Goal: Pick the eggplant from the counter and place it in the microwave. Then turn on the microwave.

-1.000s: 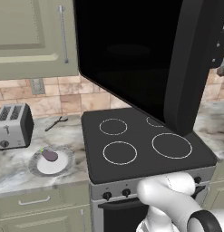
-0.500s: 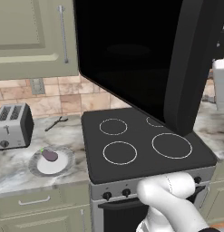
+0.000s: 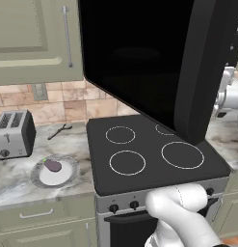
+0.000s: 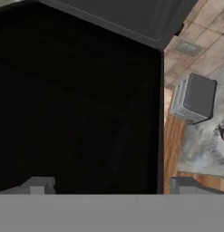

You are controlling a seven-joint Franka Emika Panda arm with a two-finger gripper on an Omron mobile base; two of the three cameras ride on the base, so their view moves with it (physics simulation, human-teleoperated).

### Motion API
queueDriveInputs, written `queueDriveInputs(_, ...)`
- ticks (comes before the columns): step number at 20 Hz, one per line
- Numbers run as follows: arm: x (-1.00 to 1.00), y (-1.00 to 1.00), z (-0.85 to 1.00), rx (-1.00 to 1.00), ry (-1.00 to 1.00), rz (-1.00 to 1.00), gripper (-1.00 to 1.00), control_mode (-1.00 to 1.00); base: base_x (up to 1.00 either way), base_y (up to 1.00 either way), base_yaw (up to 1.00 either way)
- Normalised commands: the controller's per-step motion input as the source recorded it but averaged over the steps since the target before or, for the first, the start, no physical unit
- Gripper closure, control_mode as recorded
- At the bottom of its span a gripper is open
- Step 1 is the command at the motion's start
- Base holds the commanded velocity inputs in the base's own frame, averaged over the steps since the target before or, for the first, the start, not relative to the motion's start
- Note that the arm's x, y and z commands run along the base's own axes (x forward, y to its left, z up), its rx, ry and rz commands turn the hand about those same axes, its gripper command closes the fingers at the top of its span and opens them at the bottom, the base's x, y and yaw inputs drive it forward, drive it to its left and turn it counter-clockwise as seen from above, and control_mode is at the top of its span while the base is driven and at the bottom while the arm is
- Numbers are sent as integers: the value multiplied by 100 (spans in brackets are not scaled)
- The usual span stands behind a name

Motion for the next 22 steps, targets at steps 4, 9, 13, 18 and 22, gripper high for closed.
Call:
queueDriveInputs(4, 4, 68, 0, 15, 2, 24, -100, -100, 0, 0, 0)
queueDriveInputs(9, 0, 68, 0, 9, 2, 19, -100, -100, 0, 0, 0)
queueDriveInputs(13, 0, 77, 0, 4, 0, 18, -100, -100, 0, 0, 0)
queueDriveInputs(18, 0, 80, 0, 2, 0, 17, -100, -100, 0, 0, 0)
queueDriveInputs(22, 0, 73, 0, 1, 0, 14, -100, -100, 0, 0, 0)
